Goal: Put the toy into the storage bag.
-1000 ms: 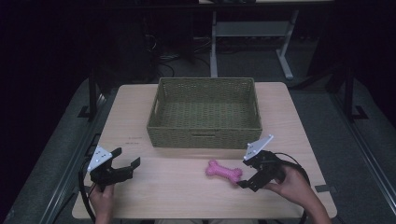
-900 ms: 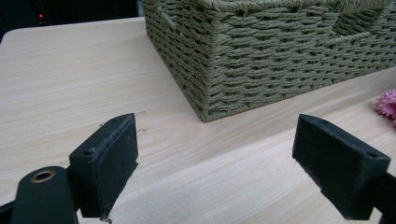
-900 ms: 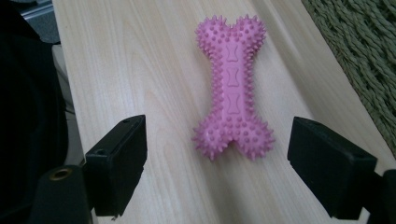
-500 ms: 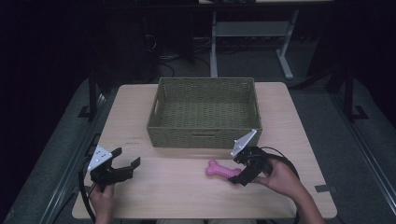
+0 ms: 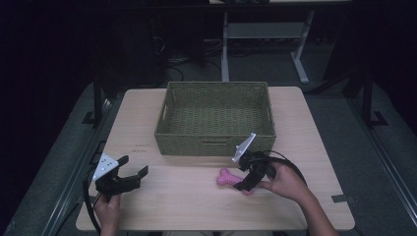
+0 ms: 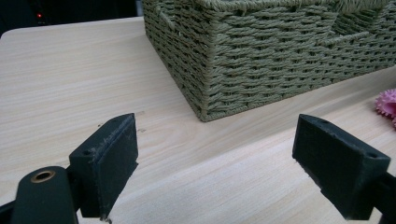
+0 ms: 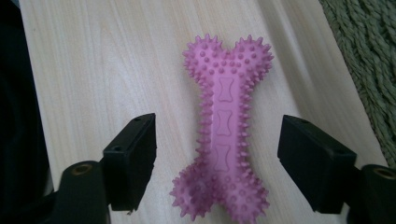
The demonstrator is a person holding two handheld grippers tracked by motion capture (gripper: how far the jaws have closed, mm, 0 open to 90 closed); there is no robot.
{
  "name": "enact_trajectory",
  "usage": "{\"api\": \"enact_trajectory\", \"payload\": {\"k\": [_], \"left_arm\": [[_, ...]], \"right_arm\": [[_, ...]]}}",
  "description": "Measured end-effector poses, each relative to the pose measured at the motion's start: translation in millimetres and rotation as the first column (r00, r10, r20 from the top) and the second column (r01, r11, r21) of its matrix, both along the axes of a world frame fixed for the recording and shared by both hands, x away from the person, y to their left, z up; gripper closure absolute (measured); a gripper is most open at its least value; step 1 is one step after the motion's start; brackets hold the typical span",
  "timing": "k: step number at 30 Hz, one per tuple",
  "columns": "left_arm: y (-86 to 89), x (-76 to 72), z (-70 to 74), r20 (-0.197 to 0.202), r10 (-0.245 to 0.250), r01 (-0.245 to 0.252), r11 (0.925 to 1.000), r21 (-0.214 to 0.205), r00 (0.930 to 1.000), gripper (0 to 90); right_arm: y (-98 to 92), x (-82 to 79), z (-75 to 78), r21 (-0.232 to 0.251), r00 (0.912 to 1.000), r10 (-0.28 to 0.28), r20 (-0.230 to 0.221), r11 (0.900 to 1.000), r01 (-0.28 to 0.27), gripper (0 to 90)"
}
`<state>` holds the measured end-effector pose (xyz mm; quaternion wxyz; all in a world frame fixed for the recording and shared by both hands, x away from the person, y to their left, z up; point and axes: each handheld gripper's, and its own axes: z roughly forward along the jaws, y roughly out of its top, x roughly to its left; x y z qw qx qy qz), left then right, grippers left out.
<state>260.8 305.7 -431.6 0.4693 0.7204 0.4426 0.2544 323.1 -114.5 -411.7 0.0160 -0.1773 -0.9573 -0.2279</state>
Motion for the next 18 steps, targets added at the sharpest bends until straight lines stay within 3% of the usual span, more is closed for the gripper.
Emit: {"api": "enact_trajectory", "payload": {"k": [18], "left_arm": [[0.9,-0.2,0.2,-0.001,0.001,-0.001,1.0,-0.005,1.0,13.7]], "right_arm": [[18.7,7.4,-12.8,-0.078,0.9994,0.031,-0.016,0.9964,-0.032,40.7]]}}
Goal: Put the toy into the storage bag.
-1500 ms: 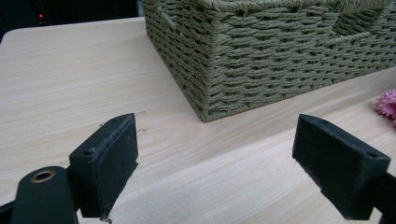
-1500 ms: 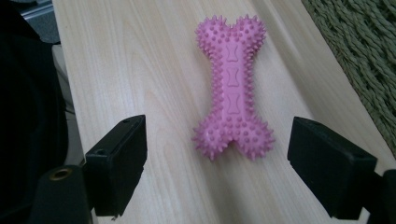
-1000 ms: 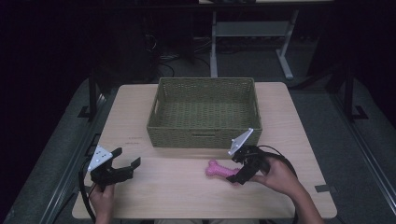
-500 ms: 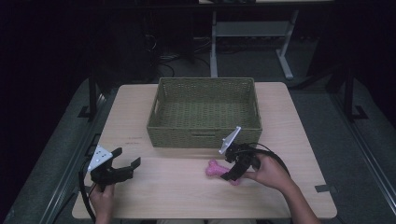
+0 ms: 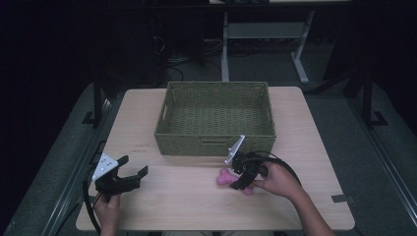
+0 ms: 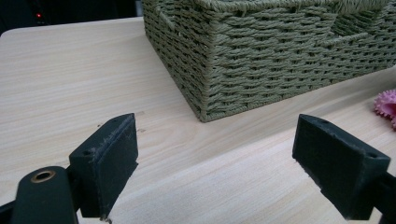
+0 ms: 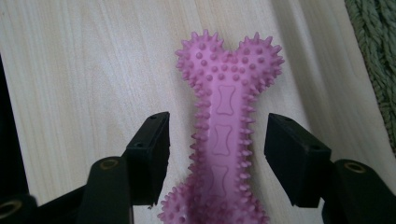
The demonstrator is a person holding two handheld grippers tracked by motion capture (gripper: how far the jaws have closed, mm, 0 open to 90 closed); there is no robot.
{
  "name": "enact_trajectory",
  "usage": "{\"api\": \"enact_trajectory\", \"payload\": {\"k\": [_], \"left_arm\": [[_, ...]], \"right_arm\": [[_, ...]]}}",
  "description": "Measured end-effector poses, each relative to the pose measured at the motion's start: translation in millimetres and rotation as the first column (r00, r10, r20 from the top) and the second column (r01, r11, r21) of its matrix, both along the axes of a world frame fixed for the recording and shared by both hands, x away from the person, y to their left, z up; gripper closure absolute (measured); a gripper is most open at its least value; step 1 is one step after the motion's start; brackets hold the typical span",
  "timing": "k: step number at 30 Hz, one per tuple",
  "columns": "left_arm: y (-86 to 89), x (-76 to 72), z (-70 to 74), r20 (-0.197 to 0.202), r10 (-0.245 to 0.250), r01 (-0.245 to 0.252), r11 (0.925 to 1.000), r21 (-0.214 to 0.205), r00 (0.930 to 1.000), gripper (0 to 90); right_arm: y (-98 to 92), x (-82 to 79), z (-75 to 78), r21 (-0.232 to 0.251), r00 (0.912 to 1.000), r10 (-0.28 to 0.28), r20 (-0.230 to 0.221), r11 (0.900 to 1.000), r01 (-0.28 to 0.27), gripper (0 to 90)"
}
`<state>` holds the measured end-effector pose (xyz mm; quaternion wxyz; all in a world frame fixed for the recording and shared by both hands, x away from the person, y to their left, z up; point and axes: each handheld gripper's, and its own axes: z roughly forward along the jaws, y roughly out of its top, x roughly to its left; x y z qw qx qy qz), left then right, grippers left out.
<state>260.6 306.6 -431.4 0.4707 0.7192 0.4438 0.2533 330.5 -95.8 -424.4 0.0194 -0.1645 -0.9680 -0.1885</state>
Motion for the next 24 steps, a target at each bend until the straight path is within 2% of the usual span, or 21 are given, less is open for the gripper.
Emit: {"api": "enact_trajectory", "payload": {"k": [14,24], "left_arm": [[0.2,0.2,-0.1,-0.002,-0.001,0.001,1.0,-0.005,1.0,13.7],[-0.1,0.3,-0.3,-0.004,-0.003,0.003,1.0,-0.008,1.0,13.7]], "right_arm": [[4.1,2.9,-5.6,-0.028,0.9999,0.012,0.002,0.9995,-0.012,48.7],[5.5,2.9,-8.0,-0.05,0.9998,0.018,0.013,0.9986,-0.017,50.8]]}}
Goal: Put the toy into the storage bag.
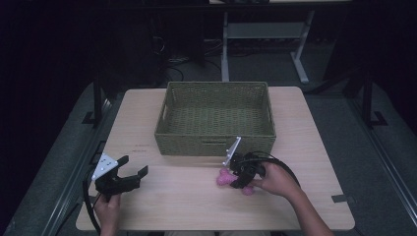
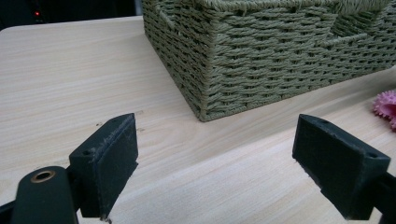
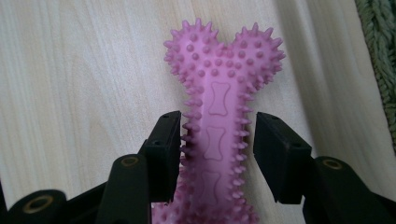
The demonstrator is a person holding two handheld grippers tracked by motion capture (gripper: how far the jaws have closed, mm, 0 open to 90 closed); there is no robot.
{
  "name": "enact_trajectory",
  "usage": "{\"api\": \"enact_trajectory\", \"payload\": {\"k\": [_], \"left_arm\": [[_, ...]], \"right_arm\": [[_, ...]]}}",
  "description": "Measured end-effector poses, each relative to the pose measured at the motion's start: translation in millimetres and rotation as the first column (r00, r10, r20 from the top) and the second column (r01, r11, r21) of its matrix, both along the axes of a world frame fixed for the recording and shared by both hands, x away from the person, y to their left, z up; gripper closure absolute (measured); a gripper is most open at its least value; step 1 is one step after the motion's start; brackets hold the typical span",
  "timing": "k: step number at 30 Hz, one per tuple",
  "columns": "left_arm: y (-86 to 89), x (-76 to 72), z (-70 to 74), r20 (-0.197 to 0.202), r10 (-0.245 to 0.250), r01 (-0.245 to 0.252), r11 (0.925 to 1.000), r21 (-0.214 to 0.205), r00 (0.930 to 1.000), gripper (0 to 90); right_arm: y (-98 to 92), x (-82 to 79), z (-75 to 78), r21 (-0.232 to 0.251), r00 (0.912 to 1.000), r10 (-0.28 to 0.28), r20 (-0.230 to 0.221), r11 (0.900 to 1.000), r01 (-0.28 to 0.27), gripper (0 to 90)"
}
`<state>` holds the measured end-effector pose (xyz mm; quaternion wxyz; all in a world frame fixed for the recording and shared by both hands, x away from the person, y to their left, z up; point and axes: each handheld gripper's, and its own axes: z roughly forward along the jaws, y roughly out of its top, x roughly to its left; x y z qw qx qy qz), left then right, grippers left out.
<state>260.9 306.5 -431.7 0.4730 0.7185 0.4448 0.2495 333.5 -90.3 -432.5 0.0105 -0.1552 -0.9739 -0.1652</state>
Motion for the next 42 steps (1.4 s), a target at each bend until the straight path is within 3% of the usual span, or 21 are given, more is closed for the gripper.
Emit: {"api": "enact_trajectory", "payload": {"k": [12,30,35,42], "left_arm": [[-0.2,0.1,0.1,0.002,-0.003,0.003,1.0,0.005,1.0,13.7],[-1.0,0.0,0.1,0.004,-0.005,0.005,1.0,0.007,1.0,13.7],[-0.1,0.1,0.1,0.001,-0.002,0.002,1.0,0.004,1.0,13.7],[-1.0,0.1,-0.2,0.001,-0.006,0.006,1.0,0.004,1.0,13.7]], "right_arm": [[3.9,-1.4,-2.6,-0.017,0.9998,0.015,0.008,0.9997,-0.015,53.1],[1.1,-2.6,0.4,-0.002,0.9991,0.042,0.01,0.9991,-0.042,58.0],[2.3,-2.1,11.3,0.001,0.9978,0.065,0.012,0.9979,-0.065,58.1],[3.7,1.2,37.4,0.064,0.9949,0.099,0.019,0.9929,-0.1,58.1]]}}
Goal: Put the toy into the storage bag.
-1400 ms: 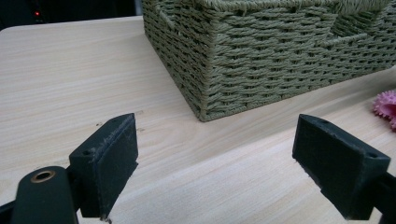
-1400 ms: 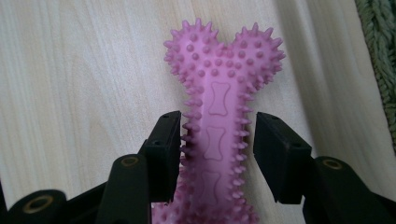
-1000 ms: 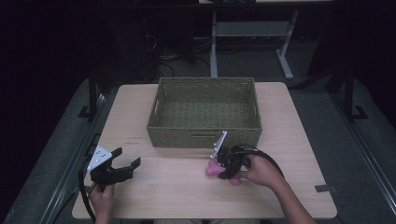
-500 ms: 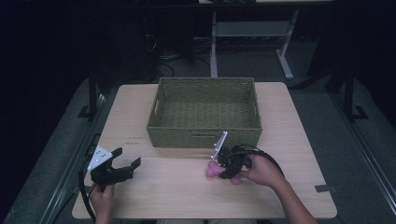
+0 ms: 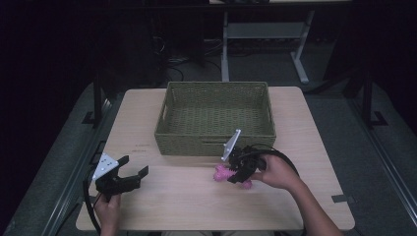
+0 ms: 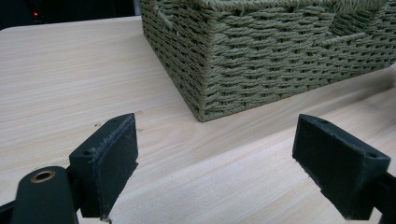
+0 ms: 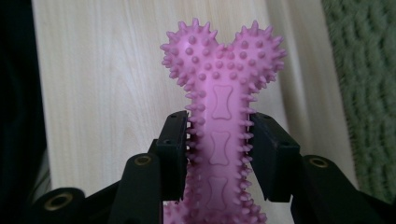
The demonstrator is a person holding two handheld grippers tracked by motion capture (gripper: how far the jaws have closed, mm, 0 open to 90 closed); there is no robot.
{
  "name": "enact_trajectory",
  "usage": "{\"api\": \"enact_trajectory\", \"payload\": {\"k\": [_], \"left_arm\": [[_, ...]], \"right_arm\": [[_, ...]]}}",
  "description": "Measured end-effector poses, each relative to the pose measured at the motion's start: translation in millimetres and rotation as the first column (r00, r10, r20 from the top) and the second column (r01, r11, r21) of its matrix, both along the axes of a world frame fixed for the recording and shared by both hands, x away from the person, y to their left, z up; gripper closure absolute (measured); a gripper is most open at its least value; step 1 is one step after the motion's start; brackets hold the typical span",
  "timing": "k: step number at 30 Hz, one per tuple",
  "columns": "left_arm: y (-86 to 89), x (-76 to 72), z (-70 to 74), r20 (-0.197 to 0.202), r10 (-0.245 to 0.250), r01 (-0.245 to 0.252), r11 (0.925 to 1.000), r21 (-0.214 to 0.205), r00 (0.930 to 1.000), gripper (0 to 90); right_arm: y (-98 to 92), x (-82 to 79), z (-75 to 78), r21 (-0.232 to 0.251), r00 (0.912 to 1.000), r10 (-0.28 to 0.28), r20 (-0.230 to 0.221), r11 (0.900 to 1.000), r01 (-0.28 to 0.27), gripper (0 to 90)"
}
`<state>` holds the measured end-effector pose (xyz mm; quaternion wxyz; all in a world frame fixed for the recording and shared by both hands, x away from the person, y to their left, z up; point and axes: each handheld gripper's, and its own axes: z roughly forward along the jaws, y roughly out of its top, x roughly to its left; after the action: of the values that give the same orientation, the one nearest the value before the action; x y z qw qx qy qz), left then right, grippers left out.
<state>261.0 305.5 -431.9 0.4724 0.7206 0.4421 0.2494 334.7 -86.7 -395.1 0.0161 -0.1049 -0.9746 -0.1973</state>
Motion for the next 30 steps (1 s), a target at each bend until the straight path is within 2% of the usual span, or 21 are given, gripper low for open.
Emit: {"api": "enact_trajectory", "payload": {"k": [5,15,30], "left_arm": [[0.3,-0.1,0.3,0.001,-0.001,0.001,1.0,0.001,1.0,13.7],[0.4,-0.2,0.4,0.003,-0.001,0.001,1.0,0.0,1.0,13.7],[0.7,0.0,0.2,0.001,0.0,0.0,1.0,0.002,1.0,13.7]], "right_arm": [[-0.1,6.1,14.9,0.032,0.9999,0.011,-0.007,0.9994,-0.011,58.1],[-0.1,16.2,32.8,0.068,0.9997,0.022,-0.015,0.9975,-0.021,58.2],[-2.5,24.5,55.2,0.093,0.9997,0.023,-0.014,0.9955,-0.021,58.2]]}}
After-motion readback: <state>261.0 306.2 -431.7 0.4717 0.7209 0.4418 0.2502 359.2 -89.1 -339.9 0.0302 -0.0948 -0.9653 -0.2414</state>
